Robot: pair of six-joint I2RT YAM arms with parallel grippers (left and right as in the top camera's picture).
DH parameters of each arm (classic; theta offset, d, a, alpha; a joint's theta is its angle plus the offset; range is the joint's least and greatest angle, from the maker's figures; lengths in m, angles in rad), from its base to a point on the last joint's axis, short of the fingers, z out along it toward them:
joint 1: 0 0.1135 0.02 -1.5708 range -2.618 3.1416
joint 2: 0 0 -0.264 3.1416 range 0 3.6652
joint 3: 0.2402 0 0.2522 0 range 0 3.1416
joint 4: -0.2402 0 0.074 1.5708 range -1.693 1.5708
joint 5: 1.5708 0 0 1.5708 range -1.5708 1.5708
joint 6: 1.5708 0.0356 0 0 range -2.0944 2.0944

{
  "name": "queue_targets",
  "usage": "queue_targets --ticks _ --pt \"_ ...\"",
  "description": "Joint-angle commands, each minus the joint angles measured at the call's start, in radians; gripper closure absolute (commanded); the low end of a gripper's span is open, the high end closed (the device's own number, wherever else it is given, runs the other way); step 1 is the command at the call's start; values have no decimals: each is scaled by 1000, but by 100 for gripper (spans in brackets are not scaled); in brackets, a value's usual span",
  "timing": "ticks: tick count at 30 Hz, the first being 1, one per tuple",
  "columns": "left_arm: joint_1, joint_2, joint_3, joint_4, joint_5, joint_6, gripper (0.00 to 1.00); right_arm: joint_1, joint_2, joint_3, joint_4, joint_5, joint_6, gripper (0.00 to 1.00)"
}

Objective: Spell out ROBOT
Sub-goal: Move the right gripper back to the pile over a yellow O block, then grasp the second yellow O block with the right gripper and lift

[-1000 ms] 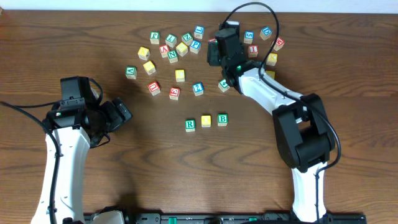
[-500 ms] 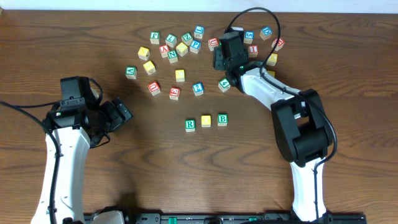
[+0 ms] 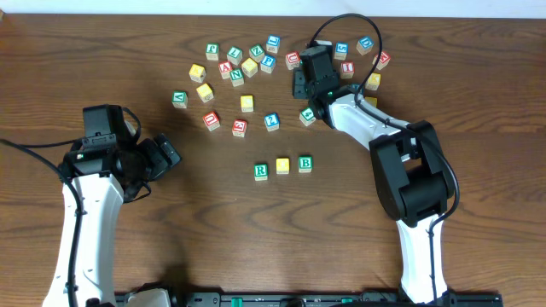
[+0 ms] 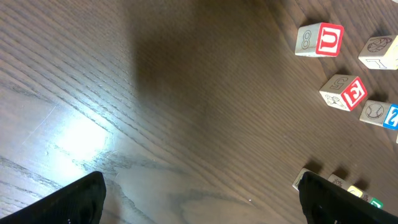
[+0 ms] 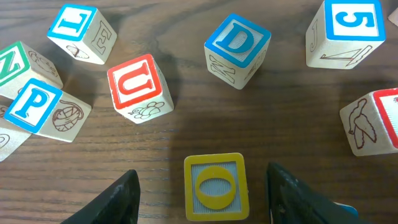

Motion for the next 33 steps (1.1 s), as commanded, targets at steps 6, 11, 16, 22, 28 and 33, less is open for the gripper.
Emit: queue_targets --ticks 6,11,16,22,28,33 --pt "3 -4 5 1 -13 -5 2 -14 19 10 0 0 -5 42" --pt "3 -4 5 1 -14 -5 2 -17 33 10 0 6 -5 42" --pt "3 -4 5 1 -13 -5 2 -17 33 10 12 7 -64 43" --pt "3 -4 3 2 -14 -5 3 -17 33 10 19 6 -79 54" --pt "3 -4 3 1 -14 -5 3 -17 33 11 44 6 -79 59" --pt "3 -4 3 2 -14 -5 2 -18 44 10 32 14 -79 57"
